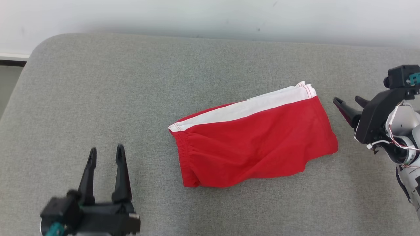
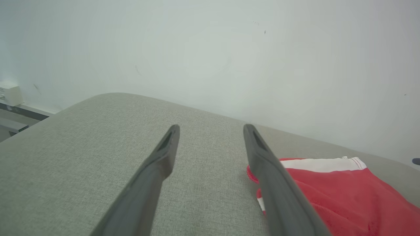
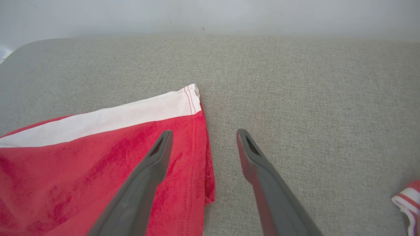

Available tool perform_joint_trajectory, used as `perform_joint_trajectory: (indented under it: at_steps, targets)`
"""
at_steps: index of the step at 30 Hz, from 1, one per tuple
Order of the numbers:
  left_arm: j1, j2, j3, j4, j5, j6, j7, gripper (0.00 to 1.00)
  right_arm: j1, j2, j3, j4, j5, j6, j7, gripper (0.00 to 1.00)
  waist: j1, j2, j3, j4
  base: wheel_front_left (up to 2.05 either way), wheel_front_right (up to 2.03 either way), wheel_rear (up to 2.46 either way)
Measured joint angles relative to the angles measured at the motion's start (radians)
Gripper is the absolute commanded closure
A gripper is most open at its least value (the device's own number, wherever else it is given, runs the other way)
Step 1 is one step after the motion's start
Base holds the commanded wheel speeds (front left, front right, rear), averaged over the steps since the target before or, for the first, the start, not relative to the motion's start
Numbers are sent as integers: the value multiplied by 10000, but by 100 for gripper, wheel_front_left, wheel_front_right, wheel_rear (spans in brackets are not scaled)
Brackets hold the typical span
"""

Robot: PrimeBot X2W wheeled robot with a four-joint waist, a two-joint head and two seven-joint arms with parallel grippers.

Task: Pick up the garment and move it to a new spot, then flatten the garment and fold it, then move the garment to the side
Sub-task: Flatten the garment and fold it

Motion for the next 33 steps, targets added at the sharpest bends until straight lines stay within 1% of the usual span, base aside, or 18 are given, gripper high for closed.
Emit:
perform_joint_trajectory:
  at_steps: [3, 6, 8, 14, 19, 26, 27, 28, 33]
  targets:
    - [763, -332, 573, -221, 913, -456, 0, 0, 194, 92, -174, 197, -69, 0, -4, 0, -1, 0, -71, 12, 0, 0, 0]
    - [1174, -514, 993, -276, 1557, -683, 0, 0, 257, 234, -378, 489, -226, 0, -59, 0, 1, 1, -39, 87, 0, 0, 0]
    - [1350, -579, 1170, -290, 1753, -798, 0, 0, 296, 362, -477, 663, -345, 0, -48, 0, 1, 0, 5, 143, 0, 0, 0]
    - [1515, -662, 1442, -268, 1735, -1026, 0, 0, 135, 600, -755, 1127, -709, 0, -6, 0, 3, 0, 260, 349, 0, 0, 0]
    - [1469, -675, 1181, -276, 1534, -1062, 0, 0, 17, 817, -1045, 1636, -1076, 0, -230, 0, 2, 0, 527, 606, 0, 0, 0]
    - [1270, -677, 894, -244, 1530, -1034, 0, 0, -62, 1087, -899, 1818, -1323, -2, -61, 0, 3, 1, 783, 794, 0, 0, 0]
    - [1269, -677, 871, -221, 1530, -1007, 0, 0, -60, 1091, -830, 1783, -1317, -19, 10, 77, 2, 0, 790, 817, 0, 0, 0]
    - [1269, -677, 865, -194, 1530, -999, 0, 0, -50, 1099, -759, 1718, -1304, -25, 25, 100, 3, 1, 779, 826, 0, 0, 0]
    - [1287, -679, 867, -65, 1492, -951, 0, 0, 247, 1081, -635, 1595, -1269, -12, -115, 100, 3, 1, 586, 769, 0, 0, 0]
